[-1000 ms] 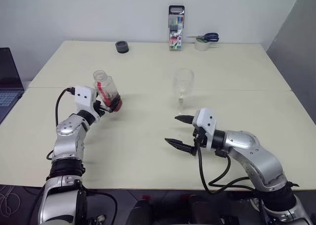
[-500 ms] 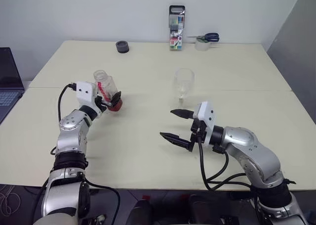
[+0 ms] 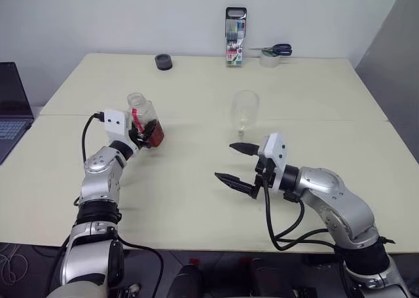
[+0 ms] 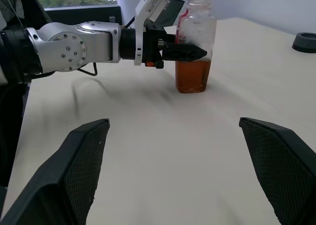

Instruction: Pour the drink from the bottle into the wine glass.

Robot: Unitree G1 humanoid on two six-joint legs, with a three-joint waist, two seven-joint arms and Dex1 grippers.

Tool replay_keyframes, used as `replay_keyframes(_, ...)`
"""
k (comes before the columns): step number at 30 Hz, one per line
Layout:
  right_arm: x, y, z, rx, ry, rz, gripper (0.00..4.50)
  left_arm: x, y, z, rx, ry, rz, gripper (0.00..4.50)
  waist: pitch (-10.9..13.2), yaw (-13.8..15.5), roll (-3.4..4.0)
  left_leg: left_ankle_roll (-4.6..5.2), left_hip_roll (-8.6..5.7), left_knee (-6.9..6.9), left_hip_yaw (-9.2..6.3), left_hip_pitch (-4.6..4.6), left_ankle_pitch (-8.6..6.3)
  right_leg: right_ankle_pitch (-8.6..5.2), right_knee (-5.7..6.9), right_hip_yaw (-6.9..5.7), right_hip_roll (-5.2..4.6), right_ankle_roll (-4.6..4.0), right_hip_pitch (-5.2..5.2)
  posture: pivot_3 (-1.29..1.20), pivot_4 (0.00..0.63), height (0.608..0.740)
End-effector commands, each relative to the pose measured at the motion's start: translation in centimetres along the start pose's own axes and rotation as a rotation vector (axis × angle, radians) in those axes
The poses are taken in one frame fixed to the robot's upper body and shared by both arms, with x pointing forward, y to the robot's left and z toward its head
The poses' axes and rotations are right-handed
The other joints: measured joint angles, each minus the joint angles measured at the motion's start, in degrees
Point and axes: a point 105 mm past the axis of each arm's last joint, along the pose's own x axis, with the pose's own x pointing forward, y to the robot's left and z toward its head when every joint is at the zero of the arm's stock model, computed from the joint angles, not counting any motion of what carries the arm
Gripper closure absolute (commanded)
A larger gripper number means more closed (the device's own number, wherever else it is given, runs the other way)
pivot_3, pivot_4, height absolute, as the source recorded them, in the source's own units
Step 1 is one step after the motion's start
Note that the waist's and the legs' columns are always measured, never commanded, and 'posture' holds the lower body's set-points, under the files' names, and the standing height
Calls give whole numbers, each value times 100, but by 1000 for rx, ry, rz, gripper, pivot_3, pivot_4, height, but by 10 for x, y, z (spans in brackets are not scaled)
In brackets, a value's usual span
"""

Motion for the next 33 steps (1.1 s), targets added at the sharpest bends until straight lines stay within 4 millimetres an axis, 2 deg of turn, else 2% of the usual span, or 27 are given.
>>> replay_keyframes(1, -12, -8, 17, -45, -45, -74, 0, 19, -23, 51, 129, -134, -91, 2792, 11, 9, -18, -1, -1, 1, -2, -3, 0, 0, 0, -2, -1, 0, -1, 0, 150, 740)
replay_keyframes(5, -21, -21, 22, -12, -59, -169, 0, 36, -46, 78, 216, -192, -168, 2792, 28, 14, -46, -13, -2, 6, -7, -13, 7, 1, -1, -9, -1, 1, -4, 0, 150, 740)
replay_keyframes(10, -30, -36, 33, -35, -116, -301, 0, 47, -70, 88, 326, -213, -265, 2792, 30, -40, -45, -18, -2, 0, 6, -11, 10, 1, -1, 3, -1, 0, -9, 0, 150, 740)
replay_keyframes(17, -39, -38, 37, -30, -169, -318, 0, 56, -96, 104, 517, -268, -361, 2792, 41, -33, -49, -4, -2, 0, 5, -12, 2, 1, 0, 1, 1, 1, -10, 0, 150, 740)
replay_keyframes(23, -45, -45, 38, -35, -181, -368, 0, 67, -104, 120, 632, -310, -371, 2792, 44, -15, -50, 0, -5, 3, 6, -16, 0, 1, -1, 0, 0, 1, -10, 0, 150, 740)
replay_keyframes(33, -45, -54, 36, -26, -190, -446, 0, 71, -115, 134, 845, -388, -388, 2792, 47, -21, -51, 1, -5, 3, 5, -16, 0, 1, 1, 0, 1, 1, -12, 0, 150, 740)
